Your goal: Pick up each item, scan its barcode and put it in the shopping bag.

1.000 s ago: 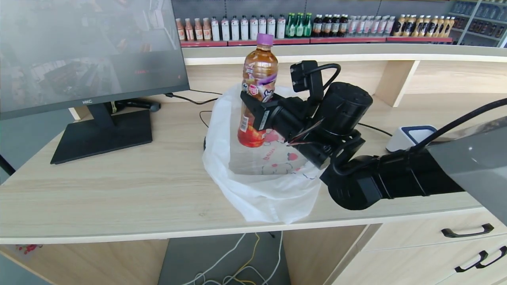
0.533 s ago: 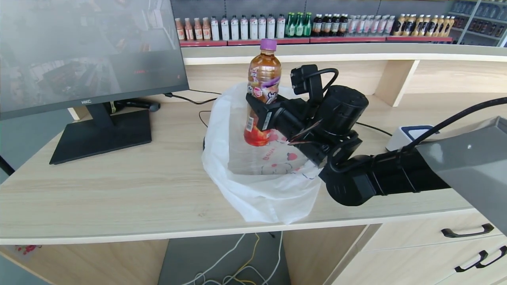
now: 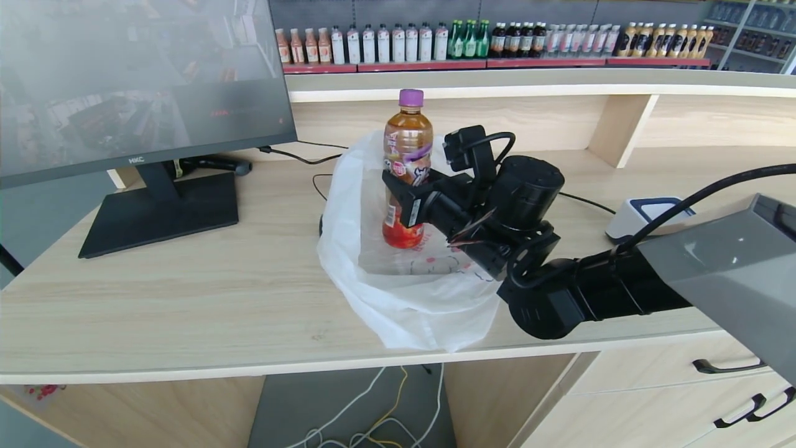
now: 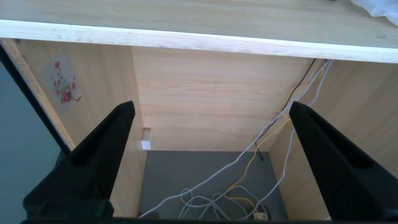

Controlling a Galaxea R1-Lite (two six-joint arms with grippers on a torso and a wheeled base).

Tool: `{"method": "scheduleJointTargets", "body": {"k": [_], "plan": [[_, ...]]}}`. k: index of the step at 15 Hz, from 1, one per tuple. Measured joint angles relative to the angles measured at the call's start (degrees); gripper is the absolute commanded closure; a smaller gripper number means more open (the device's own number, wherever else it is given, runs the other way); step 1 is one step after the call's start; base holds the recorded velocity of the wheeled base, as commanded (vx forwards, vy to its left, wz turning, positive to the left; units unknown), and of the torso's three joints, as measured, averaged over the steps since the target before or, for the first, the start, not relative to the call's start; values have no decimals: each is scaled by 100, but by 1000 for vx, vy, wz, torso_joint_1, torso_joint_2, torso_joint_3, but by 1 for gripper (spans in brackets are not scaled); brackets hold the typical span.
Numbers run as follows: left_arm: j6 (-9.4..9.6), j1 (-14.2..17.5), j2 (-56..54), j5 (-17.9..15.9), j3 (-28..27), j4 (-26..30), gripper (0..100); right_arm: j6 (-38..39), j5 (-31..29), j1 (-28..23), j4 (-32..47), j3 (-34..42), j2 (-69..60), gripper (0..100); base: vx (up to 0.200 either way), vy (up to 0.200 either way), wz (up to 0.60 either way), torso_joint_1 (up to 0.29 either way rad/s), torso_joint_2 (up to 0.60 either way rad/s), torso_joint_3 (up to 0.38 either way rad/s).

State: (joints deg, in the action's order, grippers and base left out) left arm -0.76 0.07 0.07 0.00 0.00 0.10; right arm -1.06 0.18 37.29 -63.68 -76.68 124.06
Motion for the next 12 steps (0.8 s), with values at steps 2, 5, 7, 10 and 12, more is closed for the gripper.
{"method": "scheduleJointTargets", "body": {"k": [2,5,7,10,12], "plan": [[0,0,0,0,0,0,0,-68,2,2,-44,157,-17,100,0,0,0,0,0,0],[-9,0,0,0,0,0,0,-110,2,24,-66,347,-72,100,0,0,0,0,0,0],[-11,0,0,0,0,0,0,-107,-2,28,-80,452,-107,100,0,0,0,0,0,0],[-11,0,0,0,0,0,0,-105,-11,55,-113,614,-152,100,0,0,0,0,0,0],[-11,0,0,0,0,0,0,-110,-18,83,-127,689,-171,100,0,0,0,0,0,0]]}}
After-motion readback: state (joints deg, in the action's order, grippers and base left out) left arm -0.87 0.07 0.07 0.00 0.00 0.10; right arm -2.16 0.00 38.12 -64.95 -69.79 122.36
